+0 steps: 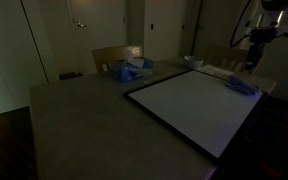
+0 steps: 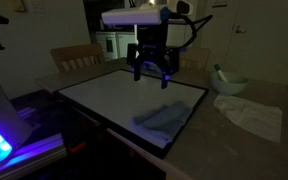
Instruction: Use the cloth to wipe the whiteboard on the table
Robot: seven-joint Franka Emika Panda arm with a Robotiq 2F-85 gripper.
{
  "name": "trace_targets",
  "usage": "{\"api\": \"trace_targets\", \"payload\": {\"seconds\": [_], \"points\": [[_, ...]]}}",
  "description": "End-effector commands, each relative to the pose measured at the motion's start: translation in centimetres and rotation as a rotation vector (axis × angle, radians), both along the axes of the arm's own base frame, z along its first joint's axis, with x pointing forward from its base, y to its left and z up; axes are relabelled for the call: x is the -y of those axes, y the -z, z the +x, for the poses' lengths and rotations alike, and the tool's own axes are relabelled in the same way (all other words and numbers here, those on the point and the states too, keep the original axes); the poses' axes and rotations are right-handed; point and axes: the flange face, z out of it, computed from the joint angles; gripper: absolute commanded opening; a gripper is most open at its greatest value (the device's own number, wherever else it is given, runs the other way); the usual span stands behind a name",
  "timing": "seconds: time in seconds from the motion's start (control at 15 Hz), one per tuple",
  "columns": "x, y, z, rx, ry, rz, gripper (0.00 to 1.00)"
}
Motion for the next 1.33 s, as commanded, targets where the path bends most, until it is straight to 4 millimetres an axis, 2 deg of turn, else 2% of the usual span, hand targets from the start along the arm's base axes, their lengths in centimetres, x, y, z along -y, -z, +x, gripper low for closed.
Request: {"api": "trace_targets", "payload": {"seconds": [0.0, 0.33, 0.73, 1.27], "points": [[1.8, 1.6, 0.0, -0.015, 0.000, -0.006, 1.00], [3.4, 4.2, -0.8, -0.012, 0.012, -0.032, 1.00], [4.2, 6.9, -1.5, 0.015, 0.005, 0.035, 1.00], [5.4, 9.0, -1.0, 0.013, -0.028, 0.081, 1.00]]}}
